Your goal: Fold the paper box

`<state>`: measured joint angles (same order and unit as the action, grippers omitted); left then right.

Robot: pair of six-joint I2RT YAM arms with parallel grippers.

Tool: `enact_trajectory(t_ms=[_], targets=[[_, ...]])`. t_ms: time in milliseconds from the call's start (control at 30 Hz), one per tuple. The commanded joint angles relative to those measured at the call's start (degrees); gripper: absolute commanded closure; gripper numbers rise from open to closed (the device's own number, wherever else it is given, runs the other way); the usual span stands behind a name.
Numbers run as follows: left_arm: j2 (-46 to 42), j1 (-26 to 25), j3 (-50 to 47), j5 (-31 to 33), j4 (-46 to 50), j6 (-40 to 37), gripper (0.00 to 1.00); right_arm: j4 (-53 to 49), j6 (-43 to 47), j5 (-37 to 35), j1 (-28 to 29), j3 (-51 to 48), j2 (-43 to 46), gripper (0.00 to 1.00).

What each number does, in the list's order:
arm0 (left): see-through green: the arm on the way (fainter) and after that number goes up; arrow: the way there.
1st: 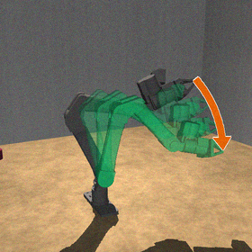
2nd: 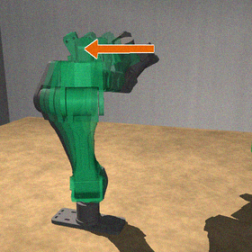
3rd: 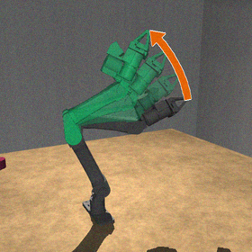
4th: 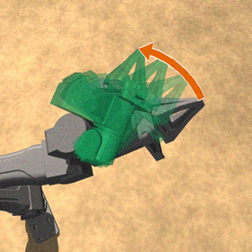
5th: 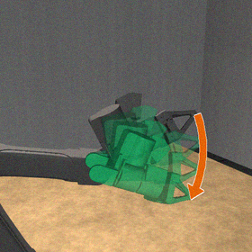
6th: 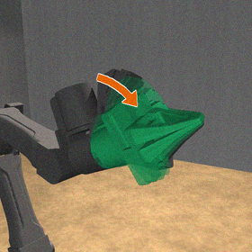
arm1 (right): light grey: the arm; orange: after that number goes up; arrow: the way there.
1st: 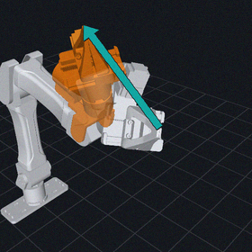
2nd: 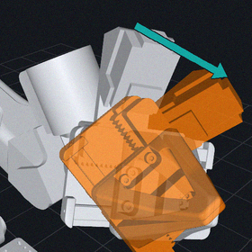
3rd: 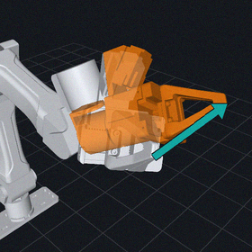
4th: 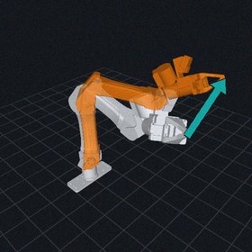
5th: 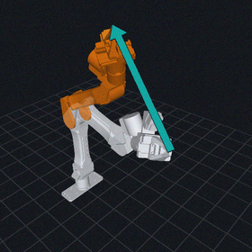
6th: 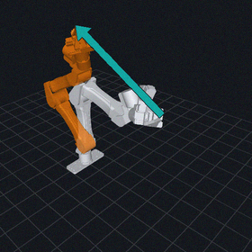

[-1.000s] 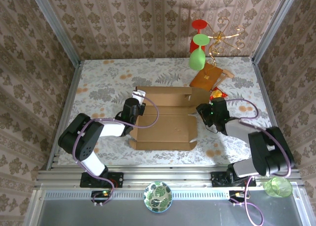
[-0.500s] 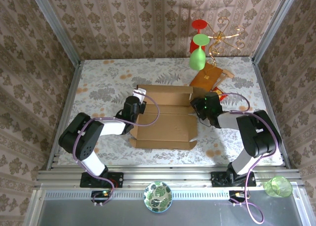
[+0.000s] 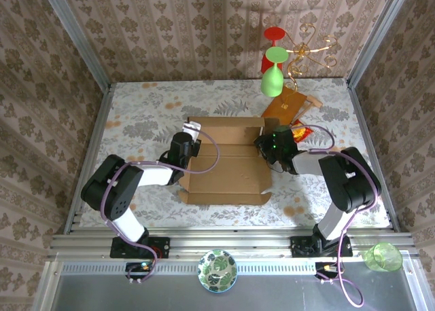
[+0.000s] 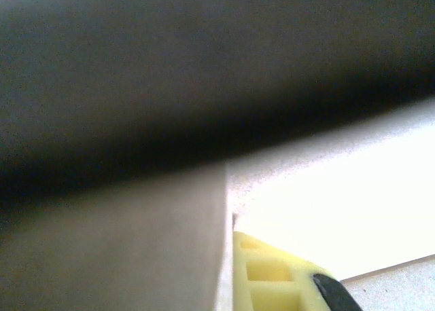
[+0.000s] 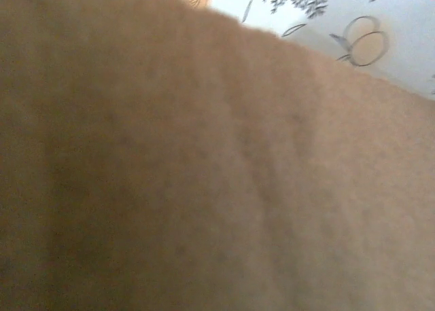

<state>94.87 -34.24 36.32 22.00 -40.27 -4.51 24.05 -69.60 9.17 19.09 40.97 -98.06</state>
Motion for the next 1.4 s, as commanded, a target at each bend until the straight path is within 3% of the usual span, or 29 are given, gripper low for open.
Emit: enact_trajectory(t_ms=[0,133,300,367,500,633,733,867,1067,1200,1367], targets=[[0.18,-0.39,0.28,-1.15,1.42,-0.58,1.00,-2.20,0.04,-0.52,1.81,1.79,-1.35,0.70],[-0.33,0.45,0.16,-2.14,1.97,0.29,1.00,-5.56,1.72,-1.41,1.66,1.13,3.72,0.69],[-1.24,2.62,0.25,-4.99,2.88,-0.53,1.00,-12.60,9.13,1.24,0.35,-0.16,17.51,0.63],[-1.37,3.98,-0.03,-6.95,2.14,-1.16,1.00,-15.02,12.41,4.13,-1.26,-1.41,24.52,0.57],[-1.62,7.37,-0.29,-12.52,0.89,-1.97,1.00,-25.79,19.29,5.09,-5.71,-1.96,35.85,0.56],[-1.62,10.76,0.23,-18.54,0.96,-1.11,1.00,-32.01,24.77,4.35,-12.37,-2.26,41.54,0.56],[-1.26,11.81,1.00,-21.19,1.65,-0.69,1.00,-29.78,28.69,5.47,-16.86,-3.77,39.37,0.56],[-0.60,13.02,1.96,-23.83,2.48,-0.06,1.00,-25.70,35.57,10.65,-17.63,-1.46,28.01,0.58],[0.02,14.09,3.46,-25.16,4.43,0.73,1.00,-20.52,47.49,14.29,-14.26,2.24,17.05,0.57],[0.75,14.11,4.52,-25.29,5.45,0.78,1.00,-18.61,55.52,15.42,-12.23,1.84,15.81,0.56],[1.50,14.11,5.51,-25.59,5.65,0.62,1.00,-17.33,58.10,16.25,-10.00,2.10,14.95,0.53]])
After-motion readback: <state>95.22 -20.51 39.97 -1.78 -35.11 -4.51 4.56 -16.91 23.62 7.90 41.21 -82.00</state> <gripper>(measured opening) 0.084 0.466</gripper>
